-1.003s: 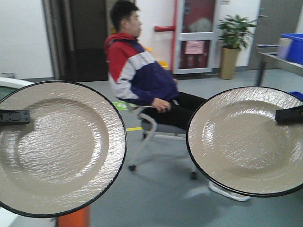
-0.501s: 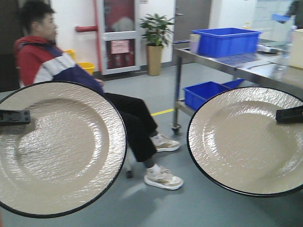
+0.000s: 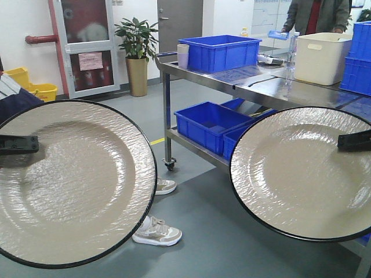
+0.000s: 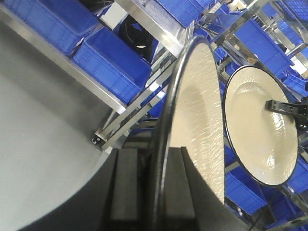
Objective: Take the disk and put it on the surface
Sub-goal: 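Carry both plates while driving to the steel table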
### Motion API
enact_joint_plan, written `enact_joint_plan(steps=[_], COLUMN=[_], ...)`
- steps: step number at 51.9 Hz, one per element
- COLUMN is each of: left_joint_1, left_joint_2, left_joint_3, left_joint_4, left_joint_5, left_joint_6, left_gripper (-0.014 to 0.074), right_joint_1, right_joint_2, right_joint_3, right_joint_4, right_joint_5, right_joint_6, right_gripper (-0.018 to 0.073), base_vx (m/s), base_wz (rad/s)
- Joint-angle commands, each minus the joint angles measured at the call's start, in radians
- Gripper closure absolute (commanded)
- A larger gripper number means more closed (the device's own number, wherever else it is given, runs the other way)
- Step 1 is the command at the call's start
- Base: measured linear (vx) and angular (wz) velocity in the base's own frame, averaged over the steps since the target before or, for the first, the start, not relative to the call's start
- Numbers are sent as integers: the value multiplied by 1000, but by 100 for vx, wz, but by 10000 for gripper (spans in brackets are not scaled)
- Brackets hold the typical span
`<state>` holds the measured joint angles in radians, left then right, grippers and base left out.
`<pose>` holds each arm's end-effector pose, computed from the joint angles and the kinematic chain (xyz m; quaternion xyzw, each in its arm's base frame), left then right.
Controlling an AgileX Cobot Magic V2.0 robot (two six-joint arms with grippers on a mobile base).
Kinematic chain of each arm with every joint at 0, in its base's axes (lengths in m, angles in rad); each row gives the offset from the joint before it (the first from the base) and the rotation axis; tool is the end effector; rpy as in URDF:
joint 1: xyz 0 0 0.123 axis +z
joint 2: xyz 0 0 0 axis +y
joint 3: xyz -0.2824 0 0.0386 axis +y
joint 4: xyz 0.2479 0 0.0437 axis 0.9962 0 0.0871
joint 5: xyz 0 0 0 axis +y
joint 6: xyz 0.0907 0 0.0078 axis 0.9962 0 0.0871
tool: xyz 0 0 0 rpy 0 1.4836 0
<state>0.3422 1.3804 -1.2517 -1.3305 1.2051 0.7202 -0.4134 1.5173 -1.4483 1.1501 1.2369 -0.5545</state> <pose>0.2797 0.0119 0.3976 0.0233 0.7861 -0.4569 0.4157 0.3101 -0.0502 0.3990 0.0270 0.8302 0.4071 0.3800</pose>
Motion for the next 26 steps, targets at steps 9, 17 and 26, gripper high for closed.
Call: enact_joint_plan(steps=[9,17,26], left_joint_1=[-3,-3,-3], left_joint_2=[-39,-39,-39], left_joint_3=[-33,-33,-33], left_joint_4=[-144,-144,-144], left_joint_5=[-6,-6,-4], left_joint_6=[-16,-16,-16], left_gripper=[605,605,605], right_joint_1=[-1,-1,-1], right_joint_2=[-46,-46,-46], right_joint_3=[-29,-29,-29], right_joint_4=[140,140,140], right_joint_5=[24,24,24], right_joint_6=[7,7,7], right_gripper=[568,568,568], base_vx=[32,39,44], base_wz=[-1,10,14])
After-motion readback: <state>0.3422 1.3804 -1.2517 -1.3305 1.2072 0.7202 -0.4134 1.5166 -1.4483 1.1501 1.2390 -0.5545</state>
